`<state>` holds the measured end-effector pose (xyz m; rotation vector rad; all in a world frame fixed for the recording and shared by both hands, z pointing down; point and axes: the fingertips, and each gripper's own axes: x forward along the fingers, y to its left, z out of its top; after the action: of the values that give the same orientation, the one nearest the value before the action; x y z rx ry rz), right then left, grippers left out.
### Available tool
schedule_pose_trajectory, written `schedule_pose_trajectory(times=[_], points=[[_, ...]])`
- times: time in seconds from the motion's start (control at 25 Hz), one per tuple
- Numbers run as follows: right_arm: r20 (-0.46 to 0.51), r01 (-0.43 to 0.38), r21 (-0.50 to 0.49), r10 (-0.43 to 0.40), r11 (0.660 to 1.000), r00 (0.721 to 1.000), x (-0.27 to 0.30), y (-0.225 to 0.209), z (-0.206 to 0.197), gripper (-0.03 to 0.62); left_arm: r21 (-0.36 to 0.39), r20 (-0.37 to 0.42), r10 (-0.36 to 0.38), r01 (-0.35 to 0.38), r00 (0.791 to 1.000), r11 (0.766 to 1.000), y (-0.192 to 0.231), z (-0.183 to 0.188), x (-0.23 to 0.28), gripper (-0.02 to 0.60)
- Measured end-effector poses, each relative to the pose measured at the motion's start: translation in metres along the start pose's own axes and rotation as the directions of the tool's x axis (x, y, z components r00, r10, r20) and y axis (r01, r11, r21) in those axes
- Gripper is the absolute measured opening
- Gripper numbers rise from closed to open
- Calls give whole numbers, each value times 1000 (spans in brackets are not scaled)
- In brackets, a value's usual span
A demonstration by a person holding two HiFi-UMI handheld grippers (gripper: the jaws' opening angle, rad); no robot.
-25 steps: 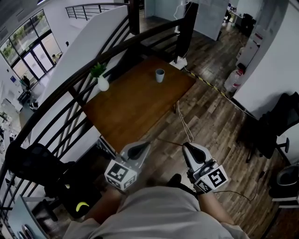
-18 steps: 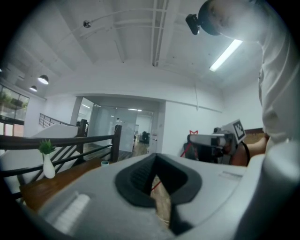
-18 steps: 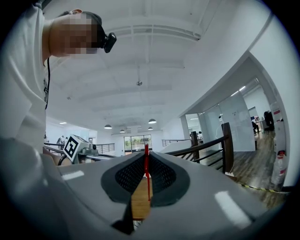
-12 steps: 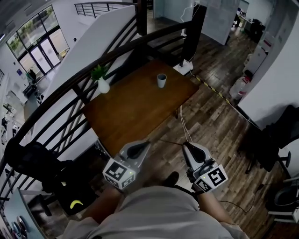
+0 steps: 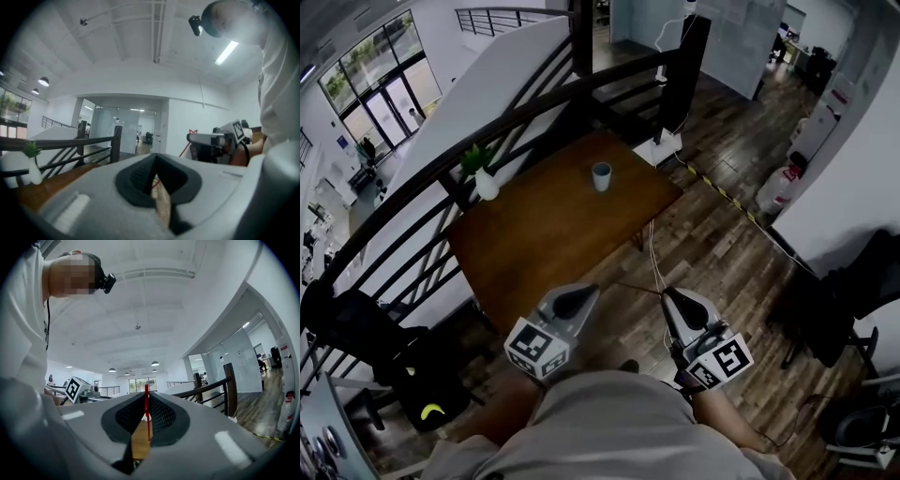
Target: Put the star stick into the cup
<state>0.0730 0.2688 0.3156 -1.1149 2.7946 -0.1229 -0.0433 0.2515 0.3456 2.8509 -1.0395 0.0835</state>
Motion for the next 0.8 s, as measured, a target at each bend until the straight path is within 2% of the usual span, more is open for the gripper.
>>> schedule_pose_trajectory(times=[0.16,0.4,0.8], points=[[-14,-8,3,8,1000,1000,-14,-34,-1,25,-5,-5,-5,5,1000,1000,-17,-4,36,3],[-34,-4,26,5,1000,999,-16,-64,-8,25,-21,-22,1,-1,1000,1000,-15,-10,67,3],[-35,12,34,-11,999,999,18,-96,-12,25,-47,-25,-3,2,1000,999,24,-12,90,3]])
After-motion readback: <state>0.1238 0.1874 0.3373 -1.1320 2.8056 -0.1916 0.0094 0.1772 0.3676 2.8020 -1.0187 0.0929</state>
